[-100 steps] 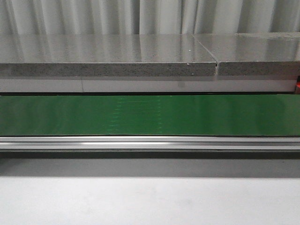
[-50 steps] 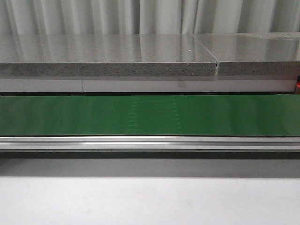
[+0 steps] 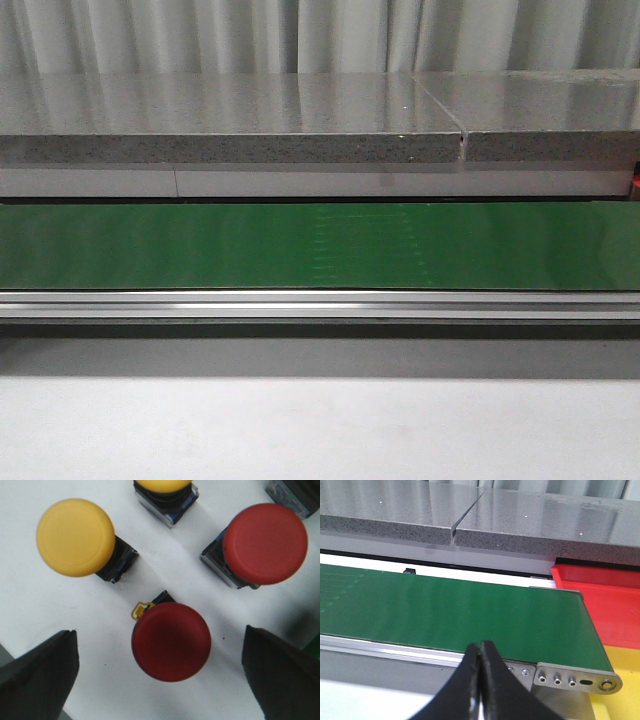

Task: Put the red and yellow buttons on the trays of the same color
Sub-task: 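Grasp the red push button with the left gripper and lift it over the belt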

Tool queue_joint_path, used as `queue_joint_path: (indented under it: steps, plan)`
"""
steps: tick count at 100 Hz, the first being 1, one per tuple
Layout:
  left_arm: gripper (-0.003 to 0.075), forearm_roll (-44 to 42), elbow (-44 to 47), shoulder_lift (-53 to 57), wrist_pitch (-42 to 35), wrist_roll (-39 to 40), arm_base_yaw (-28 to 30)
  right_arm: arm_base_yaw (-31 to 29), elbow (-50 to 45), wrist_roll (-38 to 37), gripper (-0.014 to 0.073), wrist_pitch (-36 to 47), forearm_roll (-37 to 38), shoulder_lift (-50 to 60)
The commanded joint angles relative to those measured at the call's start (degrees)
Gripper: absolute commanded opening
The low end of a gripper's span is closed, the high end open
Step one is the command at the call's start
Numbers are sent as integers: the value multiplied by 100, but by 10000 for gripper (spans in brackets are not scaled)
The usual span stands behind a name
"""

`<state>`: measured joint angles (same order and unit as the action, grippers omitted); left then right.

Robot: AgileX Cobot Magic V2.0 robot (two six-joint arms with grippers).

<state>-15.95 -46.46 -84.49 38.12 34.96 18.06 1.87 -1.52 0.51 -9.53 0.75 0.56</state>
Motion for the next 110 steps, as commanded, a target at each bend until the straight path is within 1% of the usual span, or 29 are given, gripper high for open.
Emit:
queue_joint_path:
  steps: [1,15,36,57,71,83,97,110]
  plan:
    - [535,-64,-146,144,-6,32,8,6,57,9,-68,464,56,85]
    - [386,-64,-146,144,39,32,8,6,57,9,-68,464,56,85]
    - [200,-103,-146,144,49,32,8,6,57,9,-68,464,56,85]
    - [48,-208,-148,235,237,22,8,6,57,9,-68,464,56,85]
    - [-10,-208,-170,558,376,-128,8,6,57,9,-68,464,56,85]
    - [-19,-154,-349,956,617,-336,8,6,57,9,-68,464,56,85]
    - [-19,236,-751,1358,923,-913,8,6,57,9,-68,464,56,85]
    - [-19,857,-1217,1525,1094,-1613,8,6,57,9,-68,464,56,85]
